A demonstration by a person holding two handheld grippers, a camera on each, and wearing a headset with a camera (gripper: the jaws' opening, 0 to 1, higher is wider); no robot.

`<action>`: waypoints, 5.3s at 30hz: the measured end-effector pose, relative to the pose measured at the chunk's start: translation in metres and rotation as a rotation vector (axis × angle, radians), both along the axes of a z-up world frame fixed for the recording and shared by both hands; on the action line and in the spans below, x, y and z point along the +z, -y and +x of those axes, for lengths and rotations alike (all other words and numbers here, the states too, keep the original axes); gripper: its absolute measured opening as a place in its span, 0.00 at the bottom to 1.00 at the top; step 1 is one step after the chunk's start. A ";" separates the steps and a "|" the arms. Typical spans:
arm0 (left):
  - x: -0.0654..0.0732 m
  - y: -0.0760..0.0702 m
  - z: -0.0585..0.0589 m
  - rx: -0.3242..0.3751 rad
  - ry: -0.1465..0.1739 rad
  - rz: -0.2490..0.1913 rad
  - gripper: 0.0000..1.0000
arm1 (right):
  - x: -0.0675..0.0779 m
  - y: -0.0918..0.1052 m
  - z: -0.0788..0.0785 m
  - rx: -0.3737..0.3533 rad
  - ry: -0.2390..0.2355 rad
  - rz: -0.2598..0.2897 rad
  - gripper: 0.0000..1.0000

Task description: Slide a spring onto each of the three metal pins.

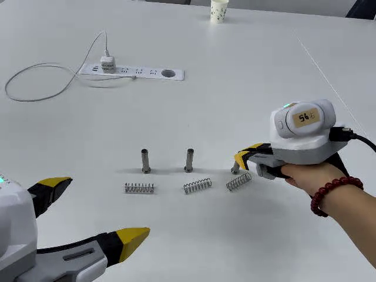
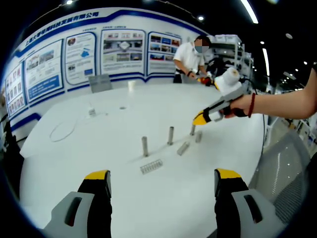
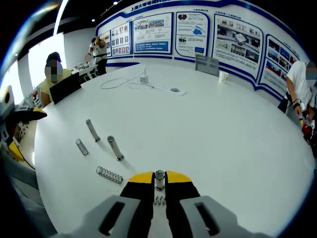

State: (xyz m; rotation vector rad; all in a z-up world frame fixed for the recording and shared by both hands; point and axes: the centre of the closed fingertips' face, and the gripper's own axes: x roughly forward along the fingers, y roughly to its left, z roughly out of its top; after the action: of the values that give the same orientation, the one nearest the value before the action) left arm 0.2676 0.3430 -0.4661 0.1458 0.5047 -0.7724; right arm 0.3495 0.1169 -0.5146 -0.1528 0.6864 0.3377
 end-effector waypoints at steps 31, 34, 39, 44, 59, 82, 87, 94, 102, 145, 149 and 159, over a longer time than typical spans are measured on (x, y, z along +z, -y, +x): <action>0.003 -0.006 0.005 0.012 0.017 0.014 0.87 | 0.022 0.002 -0.014 0.013 0.047 0.091 0.32; 0.004 -0.007 0.006 0.006 0.022 0.020 0.87 | 0.025 -0.001 -0.018 0.028 0.050 0.095 0.36; 0.002 -0.008 0.007 0.006 0.022 0.028 0.86 | 0.029 -0.004 -0.026 0.052 0.049 0.133 0.43; 0.000 -0.009 0.009 0.004 0.020 0.033 0.86 | 0.029 -0.005 -0.034 0.082 0.054 0.151 0.51; -0.007 -0.003 0.014 -0.079 0.038 0.104 0.80 | 0.036 -0.013 -0.055 0.156 0.073 0.198 0.66; -0.031 0.016 0.040 -0.266 0.010 0.143 0.57 | 0.048 -0.016 -0.074 0.188 0.081 0.243 0.65; -0.041 0.019 0.048 -0.303 0.009 0.162 0.52 | 0.050 -0.016 -0.077 0.199 0.081 0.240 0.65; -0.056 0.021 0.057 -0.348 -0.017 0.177 0.50 | 0.047 -0.012 -0.075 0.184 0.079 0.251 0.64; -0.069 0.025 0.065 -0.410 -0.015 0.197 0.41 | 0.043 -0.011 -0.077 0.166 0.073 0.266 0.63; -0.093 0.035 0.059 -0.585 -0.001 0.266 0.10 | 0.037 -0.013 -0.079 0.126 0.061 0.289 0.61; -0.091 0.036 0.057 -0.589 0.009 0.255 0.10 | 0.037 -0.013 -0.079 0.126 0.060 0.290 0.61; -0.070 0.047 0.050 -0.543 0.028 0.147 0.09 | 0.045 -0.019 -0.078 0.113 0.074 0.325 0.61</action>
State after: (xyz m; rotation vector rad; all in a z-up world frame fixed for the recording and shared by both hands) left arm 0.3174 0.2963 -0.5358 0.4421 0.5002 -1.2607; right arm 0.2718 0.1360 -0.4698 0.1051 0.5429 0.5440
